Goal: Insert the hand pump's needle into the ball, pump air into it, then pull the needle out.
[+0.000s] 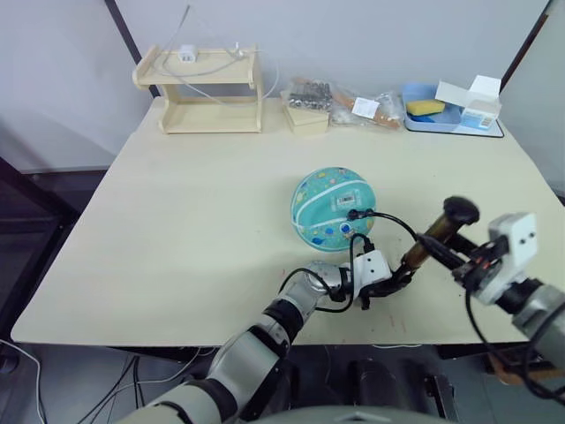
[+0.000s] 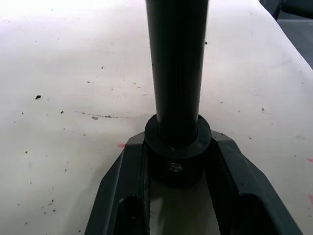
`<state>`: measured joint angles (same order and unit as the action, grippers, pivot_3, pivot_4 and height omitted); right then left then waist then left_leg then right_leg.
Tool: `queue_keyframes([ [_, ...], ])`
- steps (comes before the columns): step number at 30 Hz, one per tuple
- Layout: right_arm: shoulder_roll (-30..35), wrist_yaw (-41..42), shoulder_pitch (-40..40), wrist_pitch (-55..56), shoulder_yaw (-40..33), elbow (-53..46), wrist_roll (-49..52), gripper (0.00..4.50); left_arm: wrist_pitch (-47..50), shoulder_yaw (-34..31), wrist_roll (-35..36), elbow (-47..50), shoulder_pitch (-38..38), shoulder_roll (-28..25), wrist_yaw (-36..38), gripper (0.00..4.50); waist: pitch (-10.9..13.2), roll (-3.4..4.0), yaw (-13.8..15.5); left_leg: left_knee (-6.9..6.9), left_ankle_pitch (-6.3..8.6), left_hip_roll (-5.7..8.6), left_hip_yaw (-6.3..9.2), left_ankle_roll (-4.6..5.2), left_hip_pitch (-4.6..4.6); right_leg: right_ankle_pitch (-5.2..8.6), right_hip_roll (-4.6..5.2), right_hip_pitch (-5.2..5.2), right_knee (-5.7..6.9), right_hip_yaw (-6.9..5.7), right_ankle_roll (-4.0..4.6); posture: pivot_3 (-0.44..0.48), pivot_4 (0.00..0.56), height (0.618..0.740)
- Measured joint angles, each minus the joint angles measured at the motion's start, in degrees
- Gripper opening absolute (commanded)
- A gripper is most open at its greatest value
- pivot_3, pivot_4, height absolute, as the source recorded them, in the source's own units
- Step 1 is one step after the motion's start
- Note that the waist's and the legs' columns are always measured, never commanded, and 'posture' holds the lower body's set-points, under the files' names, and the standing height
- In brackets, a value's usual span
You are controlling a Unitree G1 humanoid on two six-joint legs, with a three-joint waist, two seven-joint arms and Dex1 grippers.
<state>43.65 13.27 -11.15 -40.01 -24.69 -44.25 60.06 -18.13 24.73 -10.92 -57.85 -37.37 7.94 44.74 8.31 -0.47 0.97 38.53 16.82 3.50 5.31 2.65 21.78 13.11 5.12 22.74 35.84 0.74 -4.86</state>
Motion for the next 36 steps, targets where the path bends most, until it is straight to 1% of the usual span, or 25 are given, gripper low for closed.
queue_keyframes([
  [4,7.3,-4.5,1.0,-2.6,-8.6,-2.0,13.1,0.98,-0.2,0.0,0.0,0.0,0.0,0.0,0.0,1.07,0.2,-0.06,0.0,-0.03,0.01,-0.01,0.00,0.02,0.03,0.00,0.02,0.00,-0.02,-0.02,0.00,0.000,0.150,0.740],
  [6,10.9,-6.4,1.2,-4.1,-11.1,-2.0,17.6,0.98,-0.4,0.0,0.1,0.1,-0.1,0.0,0.0,1.07,0.2,-0.19,0.0,-0.02,0.01,-0.01,-0.01,0.02,0.03,0.00,0.03,0.00,-0.02,-0.02,0.00,0.000,0.150,0.740],
  [8,11.5,-7.1,1.2,-4.8,-11.4,-2.1,18.9,0.98,-0.4,0.0,0.0,0.1,0.0,-0.1,0.0,1.07,0.3,-0.26,0.0,-0.02,0.01,-0.01,-0.01,0.02,0.04,0.00,0.02,0.00,-0.02,-0.03,0.00,0.000,0.150,0.740],
  [10,10.8,-7.2,0.9,-4.7,-11.3,-2.4,17.7,0.98,-0.4,0.1,0.0,0.1,0.0,-0.1,0.1,1.07,0.3,-0.27,0.0,-0.02,0.01,-0.01,-0.03,0.02,0.04,0.00,0.02,0.00,-0.03,-0.01,0.00,0.000,0.150,0.740],
  [12,8.4,-5.4,0.2,-2.4,-8.5,-3.8,12.6,0.98,-0.2,0.0,-0.1,0.0,0.3,-0.1,-0.1,1.07,0.2,-0.34,0.0,-0.01,0.01,-0.01,-0.04,0.02,-0.03,0.00,0.00,-0.04,-0.02,0.00,-0.01,0.000,0.150,0.740],
  [13,7.4,-4.9,0.1,-1.7,-7.5,-3.7,11.4,0.98,0.0,0.0,-0.1,-0.1,0.4,-0.1,-0.2,1.07,0.1,-0.49,0.0,-0.01,0.01,-0.02,-0.02,0.02,-0.06,0.00,-0.03,-0.06,0.00,-0.03,0.00,0.000,0.150,0.740],
  [15,3.2,-1.1,-2.1,3.6,-0.7,-2.0,2.6,0.98,0.4,0.0,-0.2,-0.3,0.7,-0.2,-0.5,1.07,-0.2,-0.98,-0.1,-0.04,0.01,-0.07,0.01,0.01,-0.15,0.01,-0.14,-0.11,0.00,-0.06,0.01,0.000,0.150,0.740],
  [16,0.6,2.0,-3.6,7.8,4.9,0.2,-4.1,0.98,0.5,0.0,-0.2,-0.6,0.7,-0.2,-0.9,1.07,-0.5,-1.11,-0.2,-0.03,0.01,-0.06,-0.03,0.01,-0.25,0.01,-0.13,-0.21,0.00,-0.02,0.00,0.000,0.150,0.740],
  [18,-0.5,3.5,-4.0,9.8,7.5,1.8,-7.3,0.98,0.6,-0.1,-0.2,-0.6,0.7,-0.3,-1.1,1.07,-0.6,-1.13,-0.3,-0.01,0.01,-0.07,-0.08,0.01,-0.32,0.01,-0.12,-0.25,0.00,0.05,0.00,0.000,0.150,0.740],
  [20,-4.2,6.8,-4.2,14.7,13.2,6.6,-13.9,0.98,1.1,-0.1,-0.2,-0.9,0.8,-0.5,-1.3,1.07,-0.8,-1.45,-0.3,-0.08,0.02,-0.15,-0.08,0.00,-0.78,0.04,-0.17,-0.60,0.00,0.03,0.00,0.000,0.150,0.740],
  [21,-5.7,8.2,-4.1,16.8,15.6,9.0,-16.9,0.98,1.2,-0.1,-0.2,-1.0,0.8,-0.4,-1.5,1.07,-0.8,-1.45,-0.3,-0.15,0.03,-0.18,-0.08,0.00,-1.11,0.10,-0.17,-0.93,-0.06,0.02,-0.10,0.000,0.150,0.740],
  [22,-7.3,9.3,-4.0,18.8,17.5,11.3,-19.5,0.98,1.4,-0.1,-0.3,-1.1,0.7,-0.4,-1.6,1.07,-0.8,-1.42,-0.3,-0.17,0.04,-0.23,-0.07,0.00,-1.24,0.19,-0.17,-1.04,-0.08,0.01,-0.21,0.000,0.150,0.740],
  [26,-11.2,12.0,-3.9,23.0,22.5,18.8,-26.7,0.98,1.4,-0.2,-0.3,-1.2,0.7,-0.3,-1.6,1.07,-0.9,-1.33,-0.3,-0.16,0.03,-0.32,-0.02,-0.02,-1.24,0.17,-0.23,-1.02,-0.08,-0.07,-0.06,0.000,0.150,0.740],
  [28,-11.9,12.6,-3.8,23.3,23.3,20.7,-28.3,0.98,1.4,-0.1,-0.3,-1.2,0.8,-0.2,-1.6,1.07,-1.0,-1.19,-0.2,-0.16,0.03,-0.29,-0.02,-0.02,-1.20,0.10,-0.21,-1.01,-0.08,-0.06,0.05,0.000,0.150,0.740],
  [32,-12.4,13.3,-3.7,23.9,22.6,20.8,-29.5,0.98,1.3,-0.1,-0.3,-1.3,0.8,-0.1,-1.3,1.07,-1.0,-1.09,-0.2,-0.17,0.03,-0.25,-0.01,-0.02,-1.12,0.09,-0.19,-0.99,-0.09,-0.06,0.08,0.000,0.150,0.740],
  [36,-10.9,12.5,-3.8,17.9,18.8,15.8,-26.6,0.98,0.7,0.2,-0.3,-1.0,0.7,0.0,-1.0,1.07,-0.7,-0.64,-0.1,-0.17,0.03,-0.16,0.00,-0.02,-0.95,0.08,-0.12,-0.86,-0.08,-0.05,0.07,0.000,0.150,0.740],
])
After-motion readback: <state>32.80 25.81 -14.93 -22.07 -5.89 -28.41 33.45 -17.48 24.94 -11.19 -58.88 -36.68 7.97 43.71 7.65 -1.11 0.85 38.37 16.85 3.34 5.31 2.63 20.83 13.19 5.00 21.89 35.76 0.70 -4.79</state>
